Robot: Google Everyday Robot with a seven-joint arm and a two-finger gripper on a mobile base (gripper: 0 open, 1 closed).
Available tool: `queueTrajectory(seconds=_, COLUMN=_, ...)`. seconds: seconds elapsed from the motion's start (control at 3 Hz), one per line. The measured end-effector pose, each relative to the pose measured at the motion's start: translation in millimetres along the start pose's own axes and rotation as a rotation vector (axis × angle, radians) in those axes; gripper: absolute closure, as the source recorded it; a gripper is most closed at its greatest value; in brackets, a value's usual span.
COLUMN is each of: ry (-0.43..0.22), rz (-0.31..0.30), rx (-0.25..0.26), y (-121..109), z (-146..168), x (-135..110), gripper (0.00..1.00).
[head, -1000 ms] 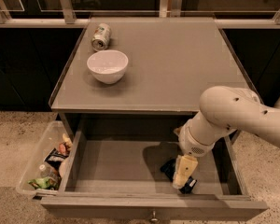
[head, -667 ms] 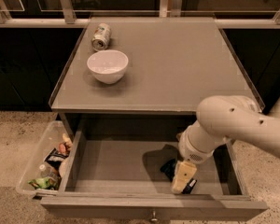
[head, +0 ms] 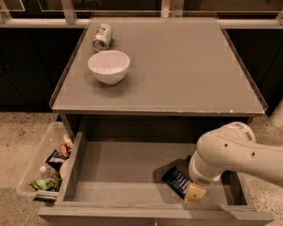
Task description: Pick rxbar blueberry from top drawer and place on counter
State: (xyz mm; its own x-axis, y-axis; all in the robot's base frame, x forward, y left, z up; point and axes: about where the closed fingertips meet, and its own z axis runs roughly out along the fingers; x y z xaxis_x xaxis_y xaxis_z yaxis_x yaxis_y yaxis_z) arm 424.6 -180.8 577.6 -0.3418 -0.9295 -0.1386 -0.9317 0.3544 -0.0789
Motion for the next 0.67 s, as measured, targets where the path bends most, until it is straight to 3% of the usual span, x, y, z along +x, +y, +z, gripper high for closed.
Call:
queueTrajectory(seconds=0.33, ry=-0.002, rz=0.001, rx=0.002, y=-1.7, z=-1.8, x=-1.5, gripper=0.00)
queueTrajectory(seconds=0.67, ry=-0.002, rz=0.001, rx=0.002, y=-1.7, z=-1.9, x=-1.5, gripper=0.09)
